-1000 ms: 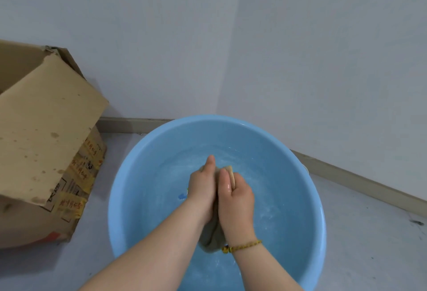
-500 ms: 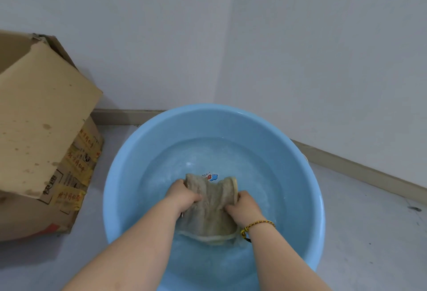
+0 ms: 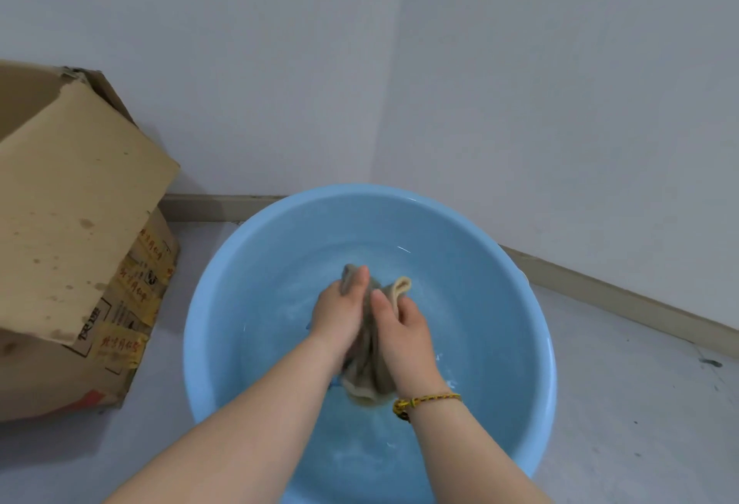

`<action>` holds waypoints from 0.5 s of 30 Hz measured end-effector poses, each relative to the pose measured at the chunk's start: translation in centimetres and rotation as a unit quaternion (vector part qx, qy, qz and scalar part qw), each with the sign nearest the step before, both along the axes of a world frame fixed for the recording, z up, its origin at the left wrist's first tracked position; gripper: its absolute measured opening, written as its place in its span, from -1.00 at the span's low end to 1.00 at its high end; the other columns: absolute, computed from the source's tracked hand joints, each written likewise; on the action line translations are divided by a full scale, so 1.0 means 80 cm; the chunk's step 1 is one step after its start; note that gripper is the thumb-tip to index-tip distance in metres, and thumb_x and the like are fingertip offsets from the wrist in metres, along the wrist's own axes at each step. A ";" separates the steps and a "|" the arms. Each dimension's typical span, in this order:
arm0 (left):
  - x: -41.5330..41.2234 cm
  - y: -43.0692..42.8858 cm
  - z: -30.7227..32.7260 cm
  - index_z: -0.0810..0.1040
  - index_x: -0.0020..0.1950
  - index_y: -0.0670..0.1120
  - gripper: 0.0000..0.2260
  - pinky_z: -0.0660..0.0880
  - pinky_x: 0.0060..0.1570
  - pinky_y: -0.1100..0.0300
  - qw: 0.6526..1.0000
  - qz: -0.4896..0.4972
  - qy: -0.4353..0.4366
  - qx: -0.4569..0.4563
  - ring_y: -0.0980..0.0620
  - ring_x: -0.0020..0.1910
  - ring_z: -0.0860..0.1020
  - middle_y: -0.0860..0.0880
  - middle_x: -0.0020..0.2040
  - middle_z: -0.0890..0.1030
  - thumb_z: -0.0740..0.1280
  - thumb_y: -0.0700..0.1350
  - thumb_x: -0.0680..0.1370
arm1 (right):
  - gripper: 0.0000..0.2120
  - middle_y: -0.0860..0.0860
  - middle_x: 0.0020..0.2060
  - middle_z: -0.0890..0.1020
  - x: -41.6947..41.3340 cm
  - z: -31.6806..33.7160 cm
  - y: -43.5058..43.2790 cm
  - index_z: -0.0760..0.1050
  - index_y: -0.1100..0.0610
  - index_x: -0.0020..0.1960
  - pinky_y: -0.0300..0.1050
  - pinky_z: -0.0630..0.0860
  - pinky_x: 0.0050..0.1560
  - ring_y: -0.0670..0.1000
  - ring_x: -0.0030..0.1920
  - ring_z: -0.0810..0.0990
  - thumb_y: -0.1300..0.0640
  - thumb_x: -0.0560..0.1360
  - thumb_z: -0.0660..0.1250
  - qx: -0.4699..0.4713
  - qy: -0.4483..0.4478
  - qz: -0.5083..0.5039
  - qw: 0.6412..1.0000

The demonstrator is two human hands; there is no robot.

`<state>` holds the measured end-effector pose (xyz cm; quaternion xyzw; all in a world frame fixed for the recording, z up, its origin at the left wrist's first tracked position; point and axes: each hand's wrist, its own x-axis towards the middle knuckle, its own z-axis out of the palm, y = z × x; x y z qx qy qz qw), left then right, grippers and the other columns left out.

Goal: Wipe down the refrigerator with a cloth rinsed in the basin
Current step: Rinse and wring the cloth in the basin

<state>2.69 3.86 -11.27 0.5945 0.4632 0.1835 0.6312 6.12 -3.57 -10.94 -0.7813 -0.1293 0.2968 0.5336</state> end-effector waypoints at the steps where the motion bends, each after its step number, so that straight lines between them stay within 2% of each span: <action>1: 0.000 -0.008 0.006 0.48 -0.22 -0.14 -0.68 0.42 -0.01 0.12 1.000 -0.005 -0.007 0.022 -0.15 -0.01 0.54 -0.21 -0.07 0.59 0.12 0.03 0.59 | -0.76 -0.04 -0.34 0.47 -0.001 0.000 0.004 0.34 0.05 -0.28 -0.14 0.37 -0.14 -0.04 -0.28 0.43 0.05 0.55 0.18 -0.012 -0.040 0.005 0.999; 3: -0.003 -0.025 0.017 0.48 -0.16 -0.10 -0.72 0.38 -0.13 0.21 0.998 -0.024 -0.038 0.048 -0.09 -0.08 0.52 -0.09 -0.16 0.57 0.09 0.00 0.60 | -0.77 0.06 -0.21 0.53 0.006 -0.001 0.008 0.42 0.10 -0.18 -0.12 0.39 -0.04 0.06 -0.13 0.48 0.04 0.58 0.11 -0.028 -0.085 -0.008 0.996; 4: -0.005 -0.032 0.021 0.46 -0.18 -0.08 -0.74 0.34 -0.21 0.23 0.996 -0.041 -0.044 0.068 -0.06 -0.11 0.50 -0.03 -0.21 0.54 0.09 -0.02 0.61 | -0.74 0.08 -0.21 0.53 0.011 -0.003 0.008 0.44 0.14 -0.18 -0.12 0.38 -0.03 0.08 -0.10 0.47 0.08 0.60 0.09 -0.019 -0.087 -0.019 0.996; 6: -0.008 -0.035 0.022 0.40 -0.28 -0.05 -0.71 0.30 -0.32 0.24 0.991 -0.062 -0.043 0.107 -0.03 -0.16 0.46 0.01 -0.28 0.49 0.08 -0.05 0.61 | -0.68 -0.01 -0.34 0.45 0.009 -0.002 0.005 0.34 0.10 -0.32 -0.18 0.32 -0.12 0.03 -0.21 0.42 0.13 0.60 0.08 0.002 -0.079 -0.033 0.996; 8: -0.008 -0.023 0.019 0.37 -0.36 -0.05 -0.66 0.25 -0.35 0.21 0.993 -0.036 -0.027 0.114 -0.03 -0.18 0.43 -0.04 -0.29 0.49 0.08 -0.07 0.62 | -0.66 -0.08 -0.42 0.40 -0.006 0.004 0.002 0.29 0.04 -0.36 -0.21 0.32 -0.22 -0.09 -0.34 0.37 0.16 0.59 0.11 0.030 -0.086 -0.022 0.996; 10: -0.009 -0.016 0.014 0.40 -0.35 -0.10 -0.64 0.30 -0.27 0.20 0.997 -0.006 -0.036 0.066 -0.04 -0.18 0.44 -0.09 -0.28 0.50 0.08 -0.06 0.62 | -0.68 -0.12 -0.44 0.41 -0.018 0.008 -0.002 0.32 0.00 -0.35 -0.31 0.32 -0.30 -0.17 -0.38 0.38 0.16 0.58 0.14 0.036 -0.112 0.013 0.993; 12: -0.011 -0.024 0.013 0.48 -0.24 -0.16 -0.67 0.40 -0.15 0.18 0.995 -0.011 -0.093 -0.021 -0.03 -0.17 0.47 -0.13 -0.22 0.54 0.09 -0.02 0.61 | -0.67 -0.12 -0.44 0.40 -0.009 0.009 -0.005 0.31 0.00 -0.36 -0.34 0.30 -0.32 -0.16 -0.38 0.38 0.15 0.58 0.14 0.020 -0.135 0.023 0.990; 15: -0.014 -0.042 0.018 0.50 -0.11 -0.11 -0.69 0.46 -0.13 0.24 0.987 -0.065 -0.120 -0.079 0.04 -0.15 0.53 -0.06 -0.15 0.58 0.08 0.05 0.60 | -0.65 -0.05 -0.42 0.34 0.019 0.012 -0.012 0.24 0.08 -0.38 -0.16 0.29 -0.24 -0.01 -0.33 0.33 0.13 0.58 0.12 -0.017 -0.127 -0.032 0.991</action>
